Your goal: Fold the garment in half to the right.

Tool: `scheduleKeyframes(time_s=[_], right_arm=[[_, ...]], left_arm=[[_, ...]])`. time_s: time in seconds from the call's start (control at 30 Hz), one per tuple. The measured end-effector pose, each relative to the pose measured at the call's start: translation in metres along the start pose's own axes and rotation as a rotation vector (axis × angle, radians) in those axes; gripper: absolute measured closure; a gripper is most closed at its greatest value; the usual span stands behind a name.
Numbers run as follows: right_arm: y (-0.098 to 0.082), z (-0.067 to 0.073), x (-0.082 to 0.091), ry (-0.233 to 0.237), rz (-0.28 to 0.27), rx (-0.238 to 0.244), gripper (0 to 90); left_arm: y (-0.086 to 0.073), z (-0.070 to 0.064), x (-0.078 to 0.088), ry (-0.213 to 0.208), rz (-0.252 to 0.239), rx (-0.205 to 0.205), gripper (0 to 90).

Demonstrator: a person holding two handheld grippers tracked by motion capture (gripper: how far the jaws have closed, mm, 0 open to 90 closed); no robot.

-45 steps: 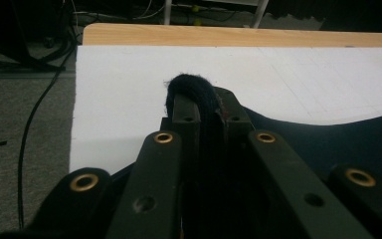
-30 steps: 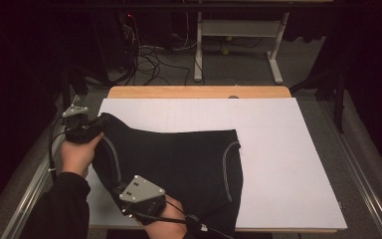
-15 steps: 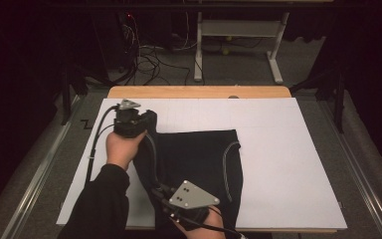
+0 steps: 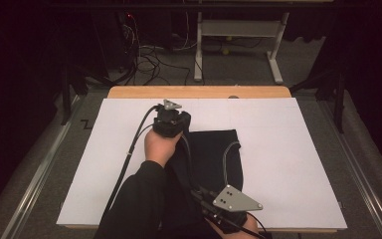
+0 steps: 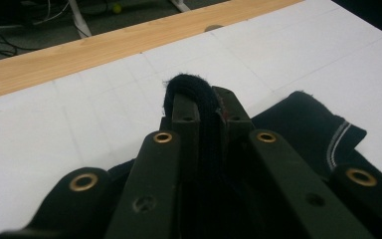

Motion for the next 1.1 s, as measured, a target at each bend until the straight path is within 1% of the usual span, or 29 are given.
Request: scheduleKeyframes(time_s=[0.1,0.17,0.27,0.33,0.37,0.43,0.57,0.7,0.77,0.8,0.9,0.93,1.0,1.1], right_arm=[[-0.006,-0.008,0.007,-0.015,0.007,0.007,78.7],[-0.012,-0.013,0.012,-0.022,0.017,0.007,78.6],[-0.019,-0.019,0.019,-0.038,0.032,-0.001,78.5],[-0.022,-0.022,0.024,-0.047,0.034,-0.004,78.5],[-0.024,-0.024,0.026,-0.052,0.036,-0.008,78.4],[-0.026,-0.027,0.031,-0.058,0.042,-0.014,78.4],[-0.034,-0.034,0.038,-0.068,0.061,-0.026,78.0],[-0.042,-0.040,0.045,-0.083,0.088,-0.043,76.9],[-0.046,-0.043,0.048,-0.081,0.102,-0.048,76.4],[-0.048,-0.045,0.051,-0.083,0.110,-0.047,76.0],[-0.053,-0.050,0.056,-0.083,0.128,-0.074,74.5],[-0.054,-0.051,0.058,-0.086,0.128,-0.075,73.4],[-0.054,-0.052,0.061,-0.091,0.123,-0.081,68.7],[-0.052,-0.053,0.065,-0.104,0.106,-0.082,61.1]], left_arm=[[-0.001,-0.010,-0.009,-0.008,0.009,-0.008,77.6],[-0.002,-0.014,-0.014,-0.013,0.015,-0.006,77.6],[-0.004,-0.020,-0.020,-0.018,0.025,0.003,77.6],[-0.004,-0.025,-0.025,-0.023,0.027,0.000,77.6],[-0.005,-0.029,-0.027,-0.029,0.025,-0.003,77.5],[-0.005,-0.036,-0.030,-0.041,0.025,-0.031,77.5],[-0.007,-0.046,-0.039,-0.050,0.027,-0.026,77.4],[-0.011,-0.057,-0.048,-0.062,0.039,-0.038,76.5],[-0.013,-0.063,-0.052,-0.072,0.042,-0.034,74.7],[-0.014,-0.066,-0.053,-0.077,0.046,-0.039,73.0],[-0.016,-0.074,-0.057,-0.092,0.042,-0.051,68.2],[-0.016,-0.076,-0.057,-0.097,0.040,-0.052,64.4],[-0.016,-0.078,-0.056,-0.111,0.039,-0.046,53.1],[-0.014,-0.078,-0.051,-0.121,0.029,-0.054,43.7]])
Point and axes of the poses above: each handheld gripper's, and its own axes: x roughly backward along the jaws, y roughly out of its top, z roughly to its left, the point moved 6 cm from there along -x, roughly forward along the jaws, and after that the axes turned 12 degrees about -z, right-handed, at the moved point
